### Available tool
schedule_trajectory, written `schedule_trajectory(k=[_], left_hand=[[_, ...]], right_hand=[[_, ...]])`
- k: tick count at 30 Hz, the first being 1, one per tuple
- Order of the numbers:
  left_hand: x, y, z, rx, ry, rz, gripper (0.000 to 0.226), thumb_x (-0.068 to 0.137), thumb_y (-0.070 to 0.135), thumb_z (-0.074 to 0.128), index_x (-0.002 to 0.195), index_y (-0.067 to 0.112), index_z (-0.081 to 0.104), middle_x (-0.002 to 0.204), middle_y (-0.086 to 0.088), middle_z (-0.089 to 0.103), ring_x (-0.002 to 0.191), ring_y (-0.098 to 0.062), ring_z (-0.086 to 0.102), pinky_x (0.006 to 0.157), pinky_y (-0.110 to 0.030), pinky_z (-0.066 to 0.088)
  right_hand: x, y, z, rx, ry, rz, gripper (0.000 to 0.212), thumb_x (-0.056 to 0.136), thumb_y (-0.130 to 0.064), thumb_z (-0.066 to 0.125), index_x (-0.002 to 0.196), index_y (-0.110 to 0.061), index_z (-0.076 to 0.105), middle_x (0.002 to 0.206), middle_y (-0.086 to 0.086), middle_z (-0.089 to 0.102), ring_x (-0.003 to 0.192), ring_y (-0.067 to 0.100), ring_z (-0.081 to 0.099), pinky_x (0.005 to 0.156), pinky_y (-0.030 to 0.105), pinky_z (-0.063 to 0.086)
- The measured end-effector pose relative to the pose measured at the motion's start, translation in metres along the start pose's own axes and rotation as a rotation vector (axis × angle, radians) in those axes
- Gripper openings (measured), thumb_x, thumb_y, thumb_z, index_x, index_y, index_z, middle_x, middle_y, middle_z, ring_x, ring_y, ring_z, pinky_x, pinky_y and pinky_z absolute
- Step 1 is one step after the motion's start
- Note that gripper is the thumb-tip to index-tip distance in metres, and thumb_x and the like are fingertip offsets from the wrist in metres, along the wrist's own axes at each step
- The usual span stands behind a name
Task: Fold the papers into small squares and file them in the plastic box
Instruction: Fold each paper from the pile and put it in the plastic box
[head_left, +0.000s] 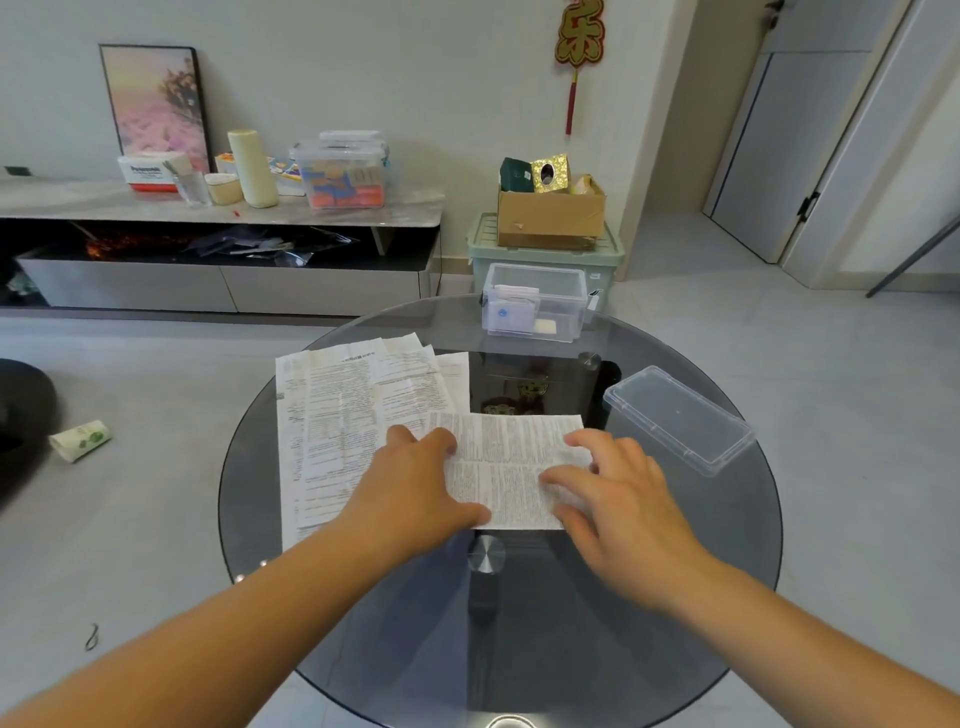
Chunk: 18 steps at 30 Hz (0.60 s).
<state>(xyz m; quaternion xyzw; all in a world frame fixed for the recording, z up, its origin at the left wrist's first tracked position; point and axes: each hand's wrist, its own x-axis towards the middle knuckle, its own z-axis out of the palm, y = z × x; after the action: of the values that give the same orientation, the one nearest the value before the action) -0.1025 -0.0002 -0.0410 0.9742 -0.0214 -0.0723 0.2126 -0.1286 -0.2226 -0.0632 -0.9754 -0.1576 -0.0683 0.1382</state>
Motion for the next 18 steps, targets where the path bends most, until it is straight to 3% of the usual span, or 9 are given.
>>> schedule_trajectory(k=[3, 6, 8, 10, 11, 14, 17, 18], left_hand=[[0.005, 0.002, -0.002, 0.026, 0.043, -0.029, 0.076, 0.072, 0.049, 0.084, 0.135, 0.032, 0.046, 0.135, -0.002, 0.037, 0.122, -0.020, 0.040, 0.102, -0.034, 0.045], [0.012, 0.004, -0.006, -0.076, 0.033, -0.093, 0.068, 0.071, 0.038, 0.089, 0.127, 0.033, 0.052, 0.134, -0.002, 0.039, 0.117, -0.021, 0.045, 0.099, -0.033, 0.049], [0.017, 0.005, -0.009, -0.242, 0.030, -0.121, 0.054, 0.070, 0.031, 0.091, 0.114, 0.033, 0.058, 0.130, 0.000, 0.046, 0.109, -0.022, 0.053, 0.082, -0.028, 0.056], [0.019, 0.007, -0.014, -0.456, -0.003, -0.144, 0.042, 0.074, 0.023, 0.089, 0.105, 0.032, 0.062, 0.124, 0.001, 0.053, 0.099, -0.020, 0.057, 0.061, -0.018, 0.053], [0.019, 0.007, -0.017, -0.544, -0.026, -0.151, 0.038, 0.076, 0.018, 0.087, 0.103, 0.030, 0.064, 0.121, 0.001, 0.054, 0.096, -0.019, 0.058, 0.058, -0.017, 0.053], [0.015, 0.008, -0.023, -0.630, -0.078, -0.141, 0.034, 0.077, 0.011, 0.085, 0.103, 0.026, 0.070, 0.122, 0.000, 0.056, 0.100, -0.023, 0.061, 0.077, -0.029, 0.060], [0.003, 0.013, -0.026, -0.798, -0.193, -0.174, 0.036, 0.082, -0.001, 0.078, 0.114, 0.010, 0.067, 0.115, -0.011, 0.063, 0.068, -0.016, 0.073, 0.054, -0.019, 0.056], [-0.001, 0.015, -0.025, -0.823, -0.209, -0.184, 0.036, 0.083, -0.001, 0.078, 0.116, 0.005, 0.065, 0.109, -0.015, 0.067, 0.060, -0.013, 0.072, 0.053, -0.018, 0.055]], right_hand=[[-0.003, 0.000, 0.000, 0.035, -0.121, -0.079, 0.033, 0.103, -0.026, 0.049, 0.131, -0.039, 0.060, 0.143, -0.015, 0.043, 0.126, 0.012, 0.034, 0.106, 0.030, 0.038], [-0.003, -0.001, -0.002, 0.048, -0.175, -0.077, 0.036, 0.104, -0.028, 0.046, 0.136, -0.040, 0.056, 0.146, -0.018, 0.040, 0.130, 0.008, 0.031, 0.109, 0.026, 0.036], [-0.003, -0.002, -0.004, 0.047, -0.187, -0.076, 0.035, 0.104, -0.035, 0.045, 0.136, -0.041, 0.056, 0.147, -0.020, 0.039, 0.130, 0.006, 0.030, 0.110, 0.026, 0.034], [-0.005, -0.004, -0.008, 0.025, -0.196, -0.075, 0.036, 0.102, -0.046, 0.043, 0.135, -0.040, 0.056, 0.147, -0.021, 0.040, 0.130, 0.005, 0.030, 0.110, 0.028, 0.033], [-0.005, -0.005, -0.010, 0.006, -0.196, -0.074, 0.038, 0.100, -0.053, 0.042, 0.132, -0.039, 0.057, 0.147, -0.021, 0.041, 0.130, 0.005, 0.031, 0.110, 0.029, 0.032], [-0.007, -0.007, -0.017, -0.054, -0.201, -0.068, 0.055, 0.090, -0.073, 0.041, 0.125, -0.035, 0.059, 0.143, -0.020, 0.046, 0.129, 0.005, 0.036, 0.108, 0.028, 0.033], [-0.010, -0.007, -0.021, -0.047, -0.223, -0.054, 0.072, 0.081, -0.084, 0.042, 0.134, -0.036, 0.052, 0.147, -0.019, 0.042, 0.136, 0.005, 0.035, 0.112, 0.029, 0.030], [-0.012, -0.007, -0.020, -0.031, -0.219, -0.063, 0.078, 0.079, -0.086, 0.043, 0.138, -0.036, 0.048, 0.148, -0.019, 0.039, 0.138, 0.004, 0.032, 0.114, 0.029, 0.028]])
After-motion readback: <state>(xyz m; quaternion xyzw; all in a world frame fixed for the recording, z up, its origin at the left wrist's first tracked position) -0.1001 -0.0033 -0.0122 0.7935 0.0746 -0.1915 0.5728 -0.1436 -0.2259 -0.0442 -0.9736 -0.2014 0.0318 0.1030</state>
